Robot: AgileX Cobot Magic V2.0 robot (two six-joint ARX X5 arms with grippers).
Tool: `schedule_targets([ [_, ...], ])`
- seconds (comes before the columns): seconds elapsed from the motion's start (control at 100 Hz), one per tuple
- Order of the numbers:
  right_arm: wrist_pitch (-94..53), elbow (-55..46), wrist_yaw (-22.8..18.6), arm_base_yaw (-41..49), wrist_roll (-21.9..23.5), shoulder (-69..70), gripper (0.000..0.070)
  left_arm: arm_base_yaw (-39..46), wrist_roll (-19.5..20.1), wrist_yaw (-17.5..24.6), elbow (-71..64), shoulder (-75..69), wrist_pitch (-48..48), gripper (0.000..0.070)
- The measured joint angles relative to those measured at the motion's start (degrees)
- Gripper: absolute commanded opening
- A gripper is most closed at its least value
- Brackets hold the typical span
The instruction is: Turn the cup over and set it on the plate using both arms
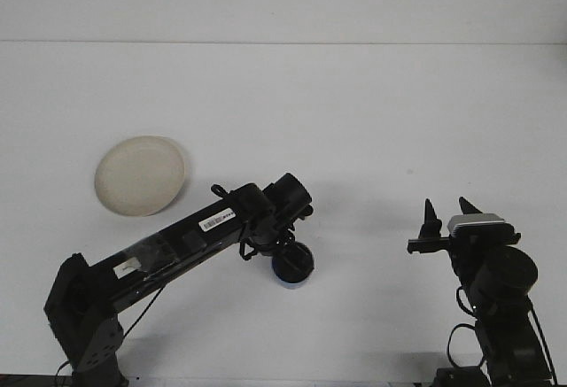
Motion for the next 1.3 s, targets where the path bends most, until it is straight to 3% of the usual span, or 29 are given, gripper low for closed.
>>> schedule_targets([
  [0.1, -0.02, 0.00, 0.00, 0.00, 0.00, 0.00, 0.0421, 0.00, 0.24, 0.00, 0.00, 0.74, 0.00, 0.0000],
  [0.42, -0.02, 0.00, 0.00, 0.00, 0.00, 0.00, 0.0421, -0.15, 0.72, -1.90, 1.75, 0.74, -3.80, 0.0007],
  [0.67, 0.00, 0.00, 0.02, 0.00, 0.00, 0.00, 0.0421, 2.91, 3.06, -8.13, 12.07, 0.74, -13.20, 0.0007],
  [0.89, 0.00, 0.00, 0.02, 0.00, 0.00, 0.00, 0.0421, 11.78, 3.74, -13.20, 22.32, 0.74, -15.91, 0.0007],
  [1.3, 0.00, 0.00, 0.02, 0.00, 0.00, 0.00, 0.0421, 36.57, 4.63, -13.64, 24.33, 0.76, -16.17, 0.0008],
])
